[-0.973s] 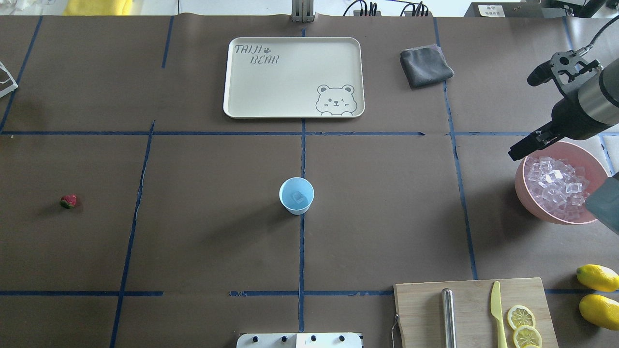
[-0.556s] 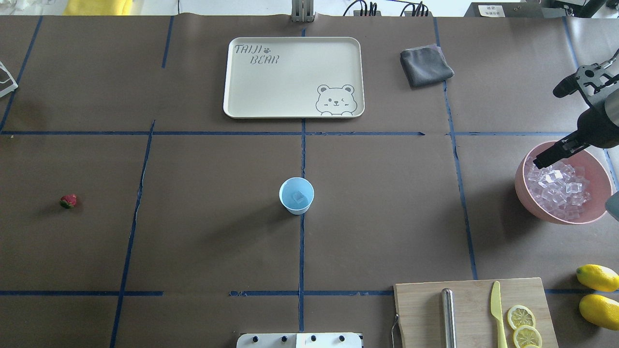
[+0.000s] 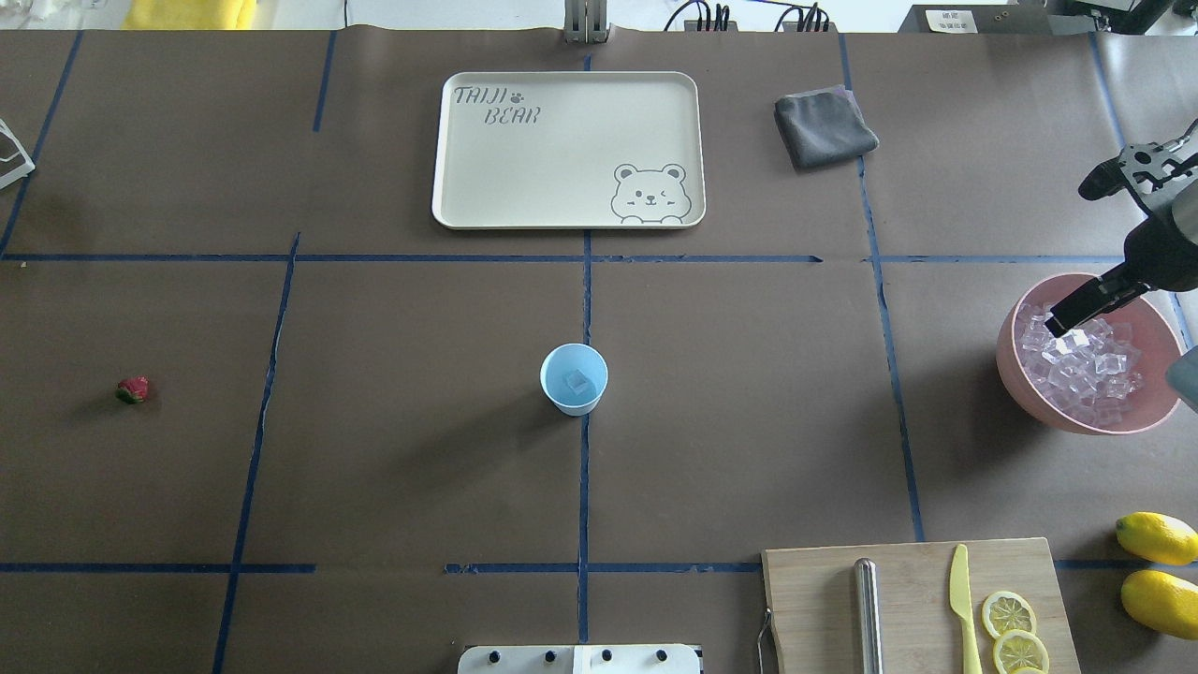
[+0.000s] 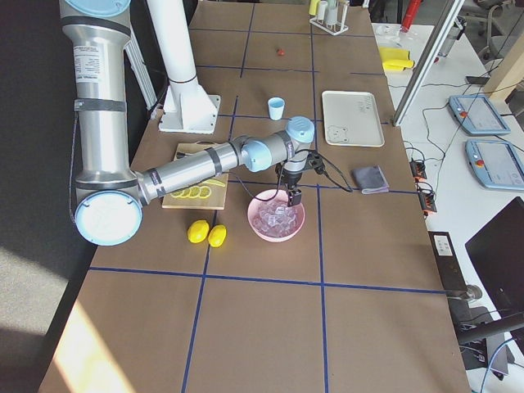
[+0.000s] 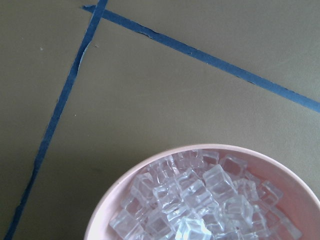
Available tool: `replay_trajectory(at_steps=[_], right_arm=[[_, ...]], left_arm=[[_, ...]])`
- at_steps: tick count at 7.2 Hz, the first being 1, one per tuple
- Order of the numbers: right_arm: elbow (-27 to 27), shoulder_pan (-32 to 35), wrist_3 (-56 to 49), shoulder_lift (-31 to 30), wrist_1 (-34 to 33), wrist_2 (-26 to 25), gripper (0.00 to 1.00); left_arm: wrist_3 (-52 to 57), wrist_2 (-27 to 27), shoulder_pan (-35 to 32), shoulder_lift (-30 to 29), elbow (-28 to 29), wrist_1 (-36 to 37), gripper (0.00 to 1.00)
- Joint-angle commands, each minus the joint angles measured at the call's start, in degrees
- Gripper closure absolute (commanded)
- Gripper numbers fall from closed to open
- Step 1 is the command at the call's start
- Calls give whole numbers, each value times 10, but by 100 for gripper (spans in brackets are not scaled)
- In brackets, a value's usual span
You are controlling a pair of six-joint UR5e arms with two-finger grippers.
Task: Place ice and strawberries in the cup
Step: 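Lower the right gripper into the bowl and grasp more ice cubes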
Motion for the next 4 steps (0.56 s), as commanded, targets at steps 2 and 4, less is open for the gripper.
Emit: replay_trajectory(at_steps=[2, 4], right_arm=[[-40, -2, -3, 15, 1, 1, 3], [-44, -4, -3, 17, 1, 1, 12]], left_arm=[[-4, 0, 0, 0, -7, 1, 0], [-4, 0, 0, 0, -9, 1, 0]])
